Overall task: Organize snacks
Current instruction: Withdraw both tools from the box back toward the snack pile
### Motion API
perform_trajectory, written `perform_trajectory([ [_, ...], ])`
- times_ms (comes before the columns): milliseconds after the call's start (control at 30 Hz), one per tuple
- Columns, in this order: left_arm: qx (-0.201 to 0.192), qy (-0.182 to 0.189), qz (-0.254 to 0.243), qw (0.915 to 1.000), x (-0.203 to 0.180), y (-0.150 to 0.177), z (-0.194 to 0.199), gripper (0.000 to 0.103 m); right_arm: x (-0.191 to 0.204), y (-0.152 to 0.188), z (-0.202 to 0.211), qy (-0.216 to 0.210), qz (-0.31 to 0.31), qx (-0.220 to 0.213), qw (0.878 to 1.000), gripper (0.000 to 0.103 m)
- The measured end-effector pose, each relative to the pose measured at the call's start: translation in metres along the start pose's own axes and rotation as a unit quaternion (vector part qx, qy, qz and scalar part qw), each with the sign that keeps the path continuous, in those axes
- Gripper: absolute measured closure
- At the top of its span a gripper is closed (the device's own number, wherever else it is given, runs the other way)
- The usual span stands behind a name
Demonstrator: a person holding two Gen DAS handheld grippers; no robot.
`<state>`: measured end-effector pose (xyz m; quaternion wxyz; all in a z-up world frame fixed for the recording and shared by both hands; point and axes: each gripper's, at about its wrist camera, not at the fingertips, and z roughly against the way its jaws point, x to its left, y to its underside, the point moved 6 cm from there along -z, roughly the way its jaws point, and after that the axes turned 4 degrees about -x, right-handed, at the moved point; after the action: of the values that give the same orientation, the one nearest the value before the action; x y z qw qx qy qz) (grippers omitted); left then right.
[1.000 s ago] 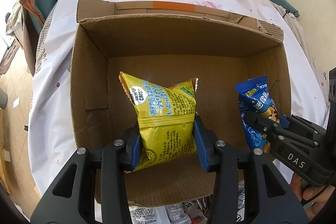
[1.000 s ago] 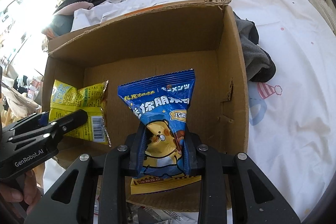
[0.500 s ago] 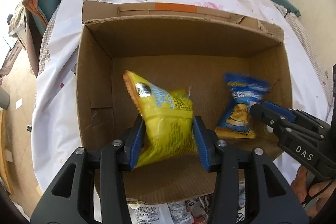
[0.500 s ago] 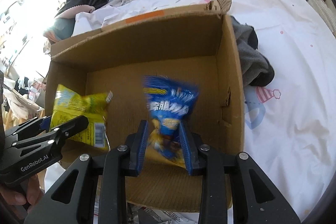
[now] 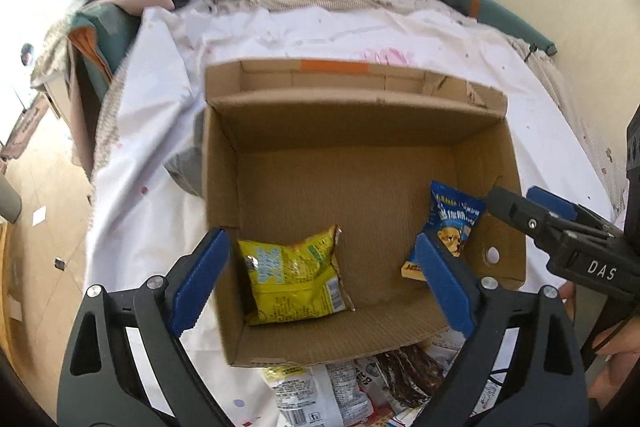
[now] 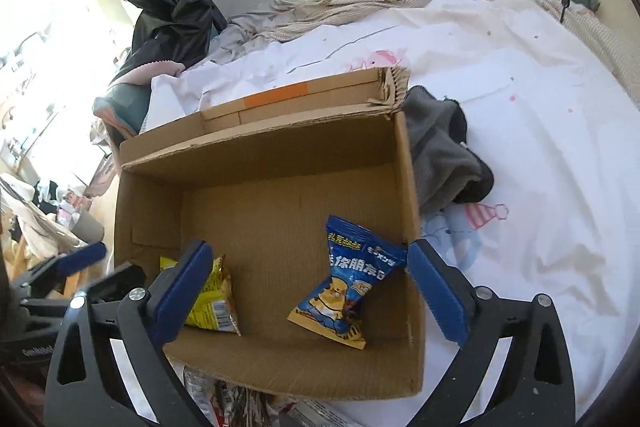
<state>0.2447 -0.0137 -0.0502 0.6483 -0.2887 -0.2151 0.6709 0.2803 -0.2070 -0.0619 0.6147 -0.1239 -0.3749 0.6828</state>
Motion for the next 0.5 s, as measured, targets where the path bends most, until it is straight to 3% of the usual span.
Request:
perform_trajectory([
  [200,-0.025,-0.022,0.021,0.9992,0.015,0.003,0.018,0.011,0.008,0.005,0.027,0.009,0.014,-0.015,1.000,0.003],
  [500,-0.023,-0.029,0.038,0.9986,0.027,0.026,0.044,0.011,0.002,0.028,0.058,0.010,-0.006,-0.016,1.000,0.001],
])
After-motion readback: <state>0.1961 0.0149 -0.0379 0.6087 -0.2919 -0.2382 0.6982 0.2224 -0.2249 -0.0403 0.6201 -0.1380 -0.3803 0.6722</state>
